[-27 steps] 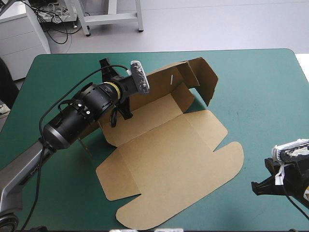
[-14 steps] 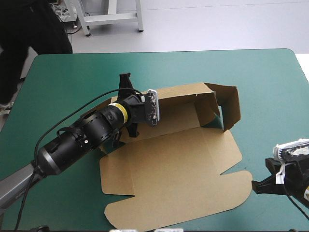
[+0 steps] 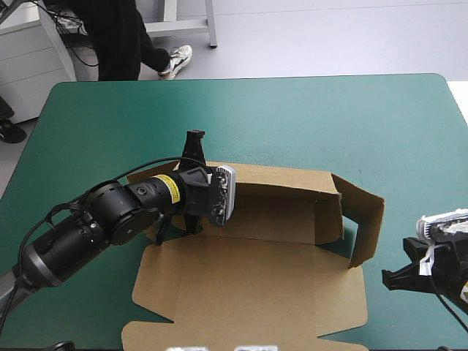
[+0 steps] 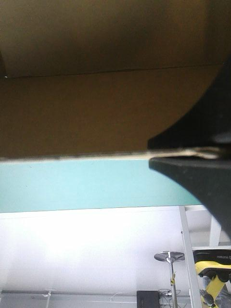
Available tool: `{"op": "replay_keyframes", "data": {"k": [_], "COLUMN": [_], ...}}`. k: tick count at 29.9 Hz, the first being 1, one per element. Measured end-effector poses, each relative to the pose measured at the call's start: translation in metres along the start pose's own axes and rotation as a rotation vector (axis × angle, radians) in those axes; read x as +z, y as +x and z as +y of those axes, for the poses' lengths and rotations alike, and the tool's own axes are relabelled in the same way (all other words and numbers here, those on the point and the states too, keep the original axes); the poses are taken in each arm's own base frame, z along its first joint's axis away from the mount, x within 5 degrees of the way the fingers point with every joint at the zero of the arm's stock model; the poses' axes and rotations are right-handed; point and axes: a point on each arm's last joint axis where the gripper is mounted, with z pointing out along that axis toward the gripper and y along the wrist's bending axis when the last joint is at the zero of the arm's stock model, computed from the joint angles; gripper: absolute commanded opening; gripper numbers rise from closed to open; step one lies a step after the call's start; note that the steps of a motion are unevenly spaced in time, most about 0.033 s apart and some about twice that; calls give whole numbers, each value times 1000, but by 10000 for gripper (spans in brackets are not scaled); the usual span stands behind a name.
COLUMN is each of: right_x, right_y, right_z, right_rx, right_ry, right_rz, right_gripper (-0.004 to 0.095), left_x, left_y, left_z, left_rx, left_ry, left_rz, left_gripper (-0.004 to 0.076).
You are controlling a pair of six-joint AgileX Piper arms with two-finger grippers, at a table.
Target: Fold the box
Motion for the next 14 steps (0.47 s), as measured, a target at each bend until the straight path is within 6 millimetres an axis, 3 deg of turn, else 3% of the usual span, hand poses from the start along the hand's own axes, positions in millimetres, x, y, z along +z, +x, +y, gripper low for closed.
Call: {"op": "replay_keyframes", "data": {"k": [6,14], "right_x": [0,0], "right_y": [0,0], "right_z": [0,0], "right_rx": [10,16], "right_ry": [0,2], "right_rz": [0,0], "right_gripper": [-18,-18], "left_x": [7,45], "left_y": [0,15], "left_z": [3,2], "left_rx": [-27,-74], "left_ry": [-39,-85], "left_rz": [-2,166], "left_gripper": [-32,-32]}}
